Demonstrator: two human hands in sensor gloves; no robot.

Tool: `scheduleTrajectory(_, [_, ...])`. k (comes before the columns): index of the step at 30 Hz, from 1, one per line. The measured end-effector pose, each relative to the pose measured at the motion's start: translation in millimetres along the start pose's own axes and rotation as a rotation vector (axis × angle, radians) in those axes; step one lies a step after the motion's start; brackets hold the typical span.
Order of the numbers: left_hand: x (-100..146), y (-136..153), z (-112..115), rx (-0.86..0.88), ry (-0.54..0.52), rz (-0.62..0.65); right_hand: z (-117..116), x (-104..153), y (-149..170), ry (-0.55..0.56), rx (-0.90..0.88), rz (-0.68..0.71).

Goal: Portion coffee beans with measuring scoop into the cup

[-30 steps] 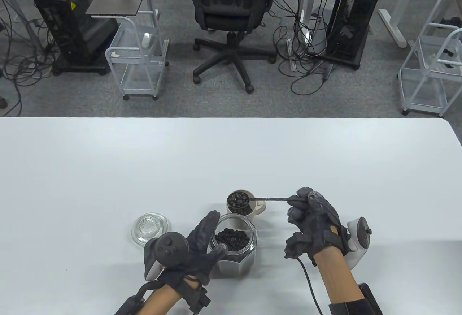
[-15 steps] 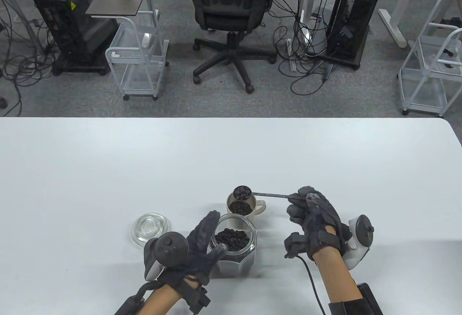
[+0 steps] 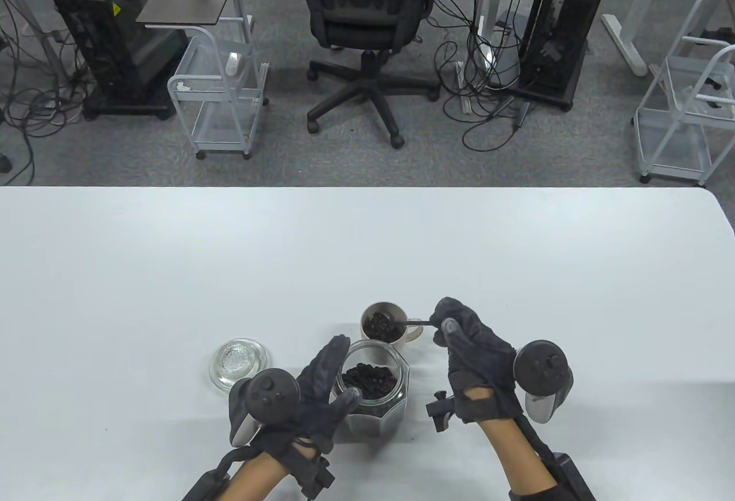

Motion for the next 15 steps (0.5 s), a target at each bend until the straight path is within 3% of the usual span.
scheduleTrajectory(7, [0.0,0.0,0.0,0.000,0.000,0.000,-32.0,8.5,-39.1,-0.159,0.243,0.247])
scheduleTrajectory(15, [0.0,0.0,0.0,0.000,0.000,0.000,-28.2,8.8,-41.4,-0.133,0.214,0.253])
Point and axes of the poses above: the tracker on the back of each hand, its own y axis roughly to the little-finger side, its own x axis roughly from the fingertips to the wrist, z = x × y, the point moved 5 cm from there along -x, roughly from the wrist to the fingertips, and after that the axes turned 7 degrees about -x, right-handed, at the moved point
